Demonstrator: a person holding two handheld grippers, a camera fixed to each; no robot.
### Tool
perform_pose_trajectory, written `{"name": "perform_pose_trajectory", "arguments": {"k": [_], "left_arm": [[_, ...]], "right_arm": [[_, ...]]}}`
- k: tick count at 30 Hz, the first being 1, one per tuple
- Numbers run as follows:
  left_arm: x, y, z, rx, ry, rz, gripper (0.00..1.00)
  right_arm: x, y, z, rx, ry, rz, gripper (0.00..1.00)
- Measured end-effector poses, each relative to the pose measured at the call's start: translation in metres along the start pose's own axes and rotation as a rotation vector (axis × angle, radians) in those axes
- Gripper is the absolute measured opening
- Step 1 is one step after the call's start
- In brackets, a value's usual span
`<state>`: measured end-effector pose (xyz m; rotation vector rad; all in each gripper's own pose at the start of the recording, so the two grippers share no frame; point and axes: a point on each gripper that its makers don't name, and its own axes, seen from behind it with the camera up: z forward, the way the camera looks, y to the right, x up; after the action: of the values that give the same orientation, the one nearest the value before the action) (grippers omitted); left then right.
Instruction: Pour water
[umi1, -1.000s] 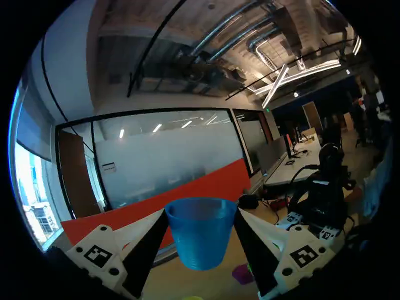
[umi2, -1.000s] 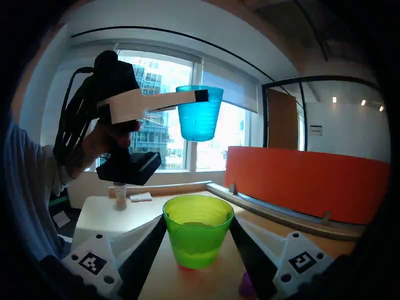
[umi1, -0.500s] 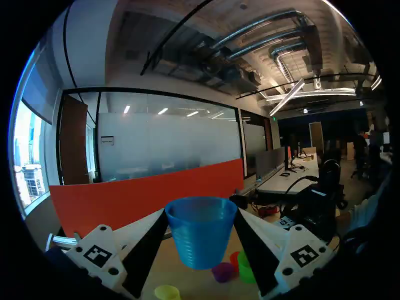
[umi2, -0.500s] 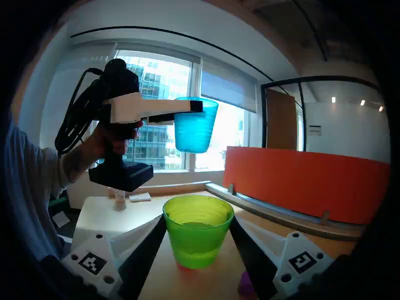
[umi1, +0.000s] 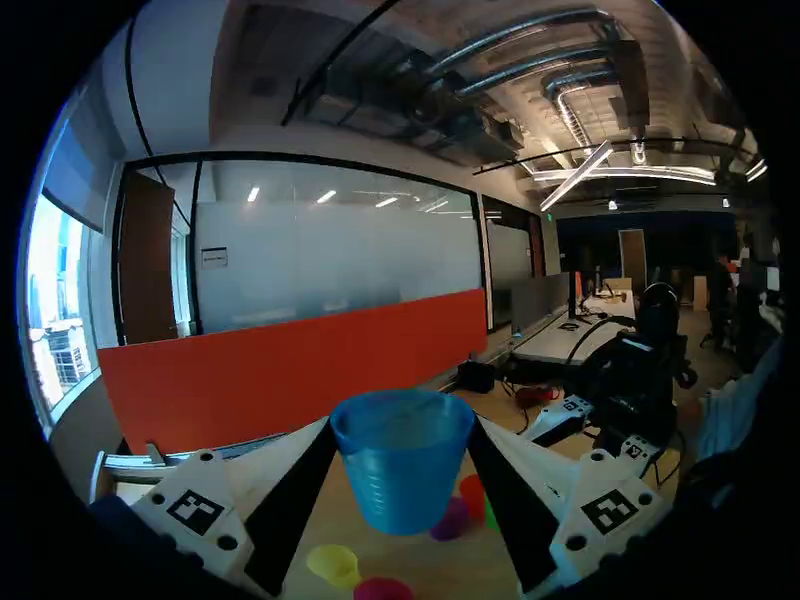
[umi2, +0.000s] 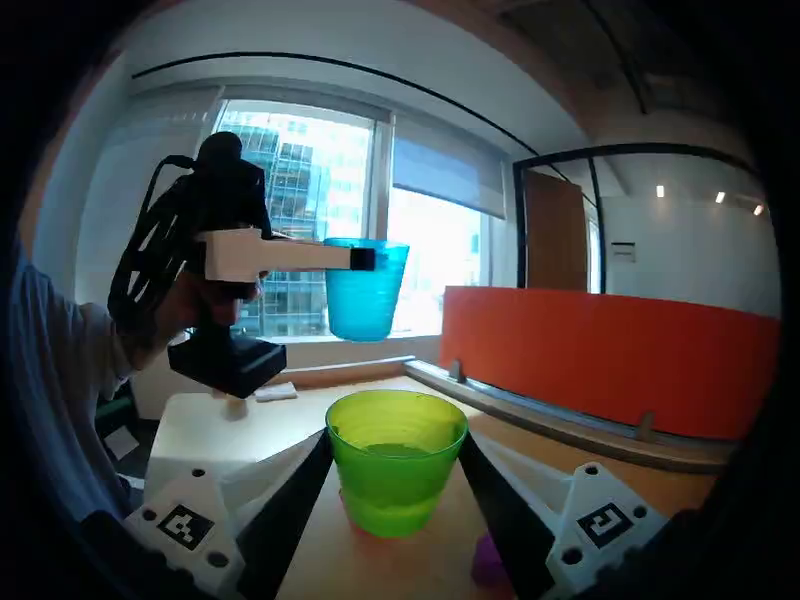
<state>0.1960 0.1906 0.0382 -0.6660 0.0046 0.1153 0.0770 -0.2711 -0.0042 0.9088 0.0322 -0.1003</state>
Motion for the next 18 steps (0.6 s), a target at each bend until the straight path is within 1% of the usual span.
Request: {"name": "perform_pose_trajectory", "arguments": {"k": [9,18], "left_arm": [[-0.025,0.008,-0.001,-0.024,-0.028,0.009,0.89],[-0.042,0.012,-0.001,-0.032,-0.04,0.003,0.89]], "right_arm": [[-0.004,0.011,-0.011,-0.027,-0.024,-0.007,0.9],[-0.005,0.022,-0.021,-0.051,-0.042,-0.021,0.9]]}}
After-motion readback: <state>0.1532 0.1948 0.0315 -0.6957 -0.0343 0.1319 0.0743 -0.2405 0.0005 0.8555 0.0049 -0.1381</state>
